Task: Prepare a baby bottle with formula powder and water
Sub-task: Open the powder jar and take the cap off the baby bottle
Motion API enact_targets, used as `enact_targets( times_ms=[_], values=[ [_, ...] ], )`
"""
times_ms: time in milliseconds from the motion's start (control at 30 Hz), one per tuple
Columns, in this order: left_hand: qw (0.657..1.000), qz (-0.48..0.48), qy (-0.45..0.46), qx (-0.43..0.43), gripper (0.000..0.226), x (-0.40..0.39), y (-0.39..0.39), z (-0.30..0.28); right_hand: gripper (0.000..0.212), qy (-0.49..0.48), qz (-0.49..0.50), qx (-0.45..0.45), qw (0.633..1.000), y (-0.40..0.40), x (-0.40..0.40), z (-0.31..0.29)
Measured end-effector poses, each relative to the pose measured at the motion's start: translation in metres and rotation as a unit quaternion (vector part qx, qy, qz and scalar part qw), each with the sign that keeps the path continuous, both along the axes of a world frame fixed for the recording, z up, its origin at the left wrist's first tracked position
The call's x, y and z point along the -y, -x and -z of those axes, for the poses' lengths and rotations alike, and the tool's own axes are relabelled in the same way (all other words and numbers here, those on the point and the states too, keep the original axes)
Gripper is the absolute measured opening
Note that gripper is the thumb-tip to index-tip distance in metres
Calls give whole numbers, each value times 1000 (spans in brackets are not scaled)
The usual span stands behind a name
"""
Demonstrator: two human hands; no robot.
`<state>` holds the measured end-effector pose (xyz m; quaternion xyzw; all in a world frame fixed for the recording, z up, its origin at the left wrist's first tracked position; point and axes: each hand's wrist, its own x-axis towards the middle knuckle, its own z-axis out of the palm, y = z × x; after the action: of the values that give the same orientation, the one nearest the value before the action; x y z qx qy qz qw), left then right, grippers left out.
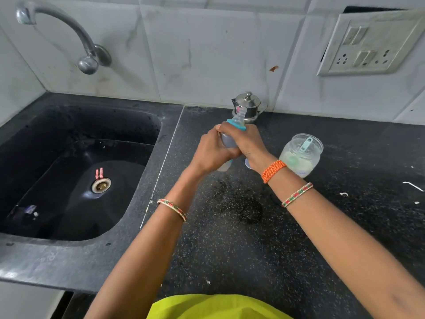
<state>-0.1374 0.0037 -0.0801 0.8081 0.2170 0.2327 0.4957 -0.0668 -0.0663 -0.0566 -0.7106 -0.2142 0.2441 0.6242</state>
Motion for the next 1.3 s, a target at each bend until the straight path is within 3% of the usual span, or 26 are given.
enact_targets(
  times_ms=[100, 233, 300, 400, 467, 567, 733, 900, 967, 1033, 1100, 1200, 1300],
  values=[
    [997, 61, 33, 37, 24, -1, 5, -9, 8, -77, -45, -18, 996, 3, 0, -5],
    [968, 193, 144, 72, 38, -4, 15, -17, 26, -98, -201, -10, 975, -6, 7, -9],
    [927, 274, 248, 59, 41, -4, 24, -17, 24, -88, -337, -56, 936, -13, 10, -9],
    [874, 342, 340, 62, 54, 6, 27, -10, 55, -62, -506, -115, 853, -26, 16, -9],
    [879, 328, 336, 82, 58, 14, 21, -10, 76, -63, -502, -138, 851, -33, 19, -13],
    [908, 259, 310, 110, 42, 9, 21, -17, 86, -85, -416, -102, 900, -37, 21, -18],
    [955, 162, 225, 103, 23, -3, 21, -13, 62, -99, -246, -17, 964, -29, 24, -15],
    [984, 41, 135, 106, 18, 7, 10, -16, 28, -27, -194, 93, 976, -9, 20, -25],
    [986, 50, 125, 101, 22, 9, 12, -19, 13, -30, -182, 121, 975, -6, 20, -27],
    [984, 83, 127, 90, 24, 8, 16, -24, 13, -47, -189, 110, 975, -9, 22, -30],
    [966, 177, 176, 71, 29, 5, 25, -28, 30, -67, -281, 47, 956, -17, 27, -31],
    [912, 319, 250, 62, 50, 3, 33, -32, 67, -81, -408, -28, 909, -28, 35, -32],
    [914, 298, 265, 76, 55, 1, 34, -37, 77, -122, -360, -54, 923, -34, 36, -35]
  ],
)
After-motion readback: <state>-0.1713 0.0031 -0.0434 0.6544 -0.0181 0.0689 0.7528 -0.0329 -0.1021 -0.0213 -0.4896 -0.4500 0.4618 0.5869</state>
